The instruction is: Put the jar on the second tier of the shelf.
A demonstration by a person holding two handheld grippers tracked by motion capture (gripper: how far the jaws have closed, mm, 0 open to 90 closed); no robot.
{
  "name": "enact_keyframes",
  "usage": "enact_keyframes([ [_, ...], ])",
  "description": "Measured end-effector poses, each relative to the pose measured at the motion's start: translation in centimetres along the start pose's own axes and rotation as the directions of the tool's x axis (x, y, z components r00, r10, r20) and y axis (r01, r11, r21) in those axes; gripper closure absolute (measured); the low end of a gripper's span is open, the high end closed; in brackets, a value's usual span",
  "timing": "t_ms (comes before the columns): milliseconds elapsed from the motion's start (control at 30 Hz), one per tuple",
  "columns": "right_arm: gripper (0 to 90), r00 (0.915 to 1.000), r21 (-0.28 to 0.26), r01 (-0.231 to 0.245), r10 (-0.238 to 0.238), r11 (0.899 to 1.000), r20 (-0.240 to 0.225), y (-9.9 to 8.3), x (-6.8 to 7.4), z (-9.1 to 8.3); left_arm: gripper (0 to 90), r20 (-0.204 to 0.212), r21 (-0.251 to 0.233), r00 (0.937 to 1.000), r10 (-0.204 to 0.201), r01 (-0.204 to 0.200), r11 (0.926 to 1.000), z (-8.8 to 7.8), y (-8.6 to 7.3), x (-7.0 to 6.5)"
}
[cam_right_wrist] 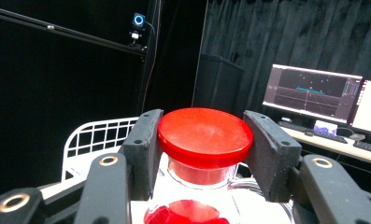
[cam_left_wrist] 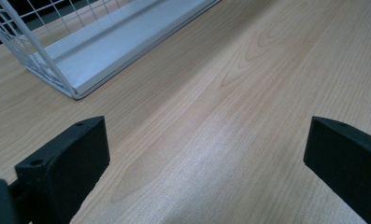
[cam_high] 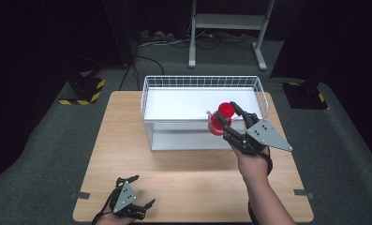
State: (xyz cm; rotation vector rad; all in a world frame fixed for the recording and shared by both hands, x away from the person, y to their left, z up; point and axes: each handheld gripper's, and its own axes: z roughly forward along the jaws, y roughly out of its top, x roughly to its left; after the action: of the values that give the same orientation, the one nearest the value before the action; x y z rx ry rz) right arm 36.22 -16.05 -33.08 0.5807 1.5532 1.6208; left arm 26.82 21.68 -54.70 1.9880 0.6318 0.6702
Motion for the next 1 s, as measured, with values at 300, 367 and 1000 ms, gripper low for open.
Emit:
enact_keyframes([
  [300,48.8,0.9997,0.010,0.005,-0.005,1.000,0.023,-0.2,-0.6,1.8,0.7,0.003,-0.001,1.0000,-0.003,0.003,1.0000,0.0,0.0,0.0],
  [367,48.8,0.9996,0.009,-0.004,0.004,1.000,0.026,-0.3,-0.8,2.3,0.7,0.004,-0.002,1.0000,-0.004,0.004,1.0000,0.0,0.0,0.1],
  [1000,48.8,0.9993,0.029,-0.008,0.006,1.000,0.037,-0.4,-1.8,6.6,0.7,0.007,-0.009,0.9999,-0.007,0.007,0.9999,-0.1,-0.1,0.1],
])
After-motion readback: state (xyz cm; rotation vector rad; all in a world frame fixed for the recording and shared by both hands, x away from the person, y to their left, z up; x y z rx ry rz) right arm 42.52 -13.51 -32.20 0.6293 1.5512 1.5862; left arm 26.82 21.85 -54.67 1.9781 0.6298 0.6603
